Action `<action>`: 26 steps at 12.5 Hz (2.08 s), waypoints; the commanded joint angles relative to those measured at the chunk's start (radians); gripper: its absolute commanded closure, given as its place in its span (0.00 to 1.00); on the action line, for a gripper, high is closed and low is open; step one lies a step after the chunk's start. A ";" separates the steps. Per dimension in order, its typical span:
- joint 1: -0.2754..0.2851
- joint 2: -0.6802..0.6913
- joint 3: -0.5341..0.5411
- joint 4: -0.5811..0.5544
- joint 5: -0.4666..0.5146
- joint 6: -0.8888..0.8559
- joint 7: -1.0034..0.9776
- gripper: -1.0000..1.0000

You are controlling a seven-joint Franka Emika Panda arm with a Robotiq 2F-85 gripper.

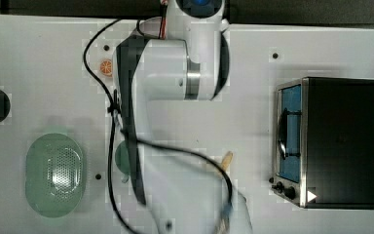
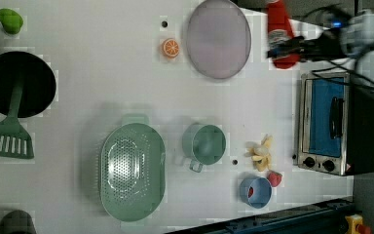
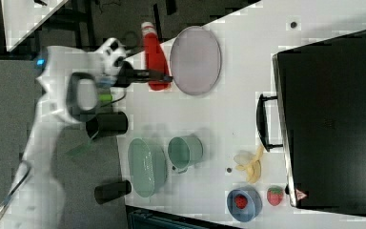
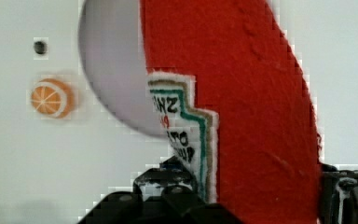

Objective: Pick ketchup from plate and place it on table.

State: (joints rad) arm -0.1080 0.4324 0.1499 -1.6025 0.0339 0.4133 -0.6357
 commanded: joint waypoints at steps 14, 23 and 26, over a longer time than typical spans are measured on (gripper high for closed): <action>-0.065 -0.326 -0.047 -0.704 0.002 0.365 0.188 0.37; -0.065 -0.167 -0.048 -0.749 0.002 0.553 0.188 0.13; -0.064 -0.203 -0.041 -0.736 0.002 0.550 0.188 0.00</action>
State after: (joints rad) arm -0.1692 0.2820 0.1096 -2.3672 0.0330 0.9624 -0.4998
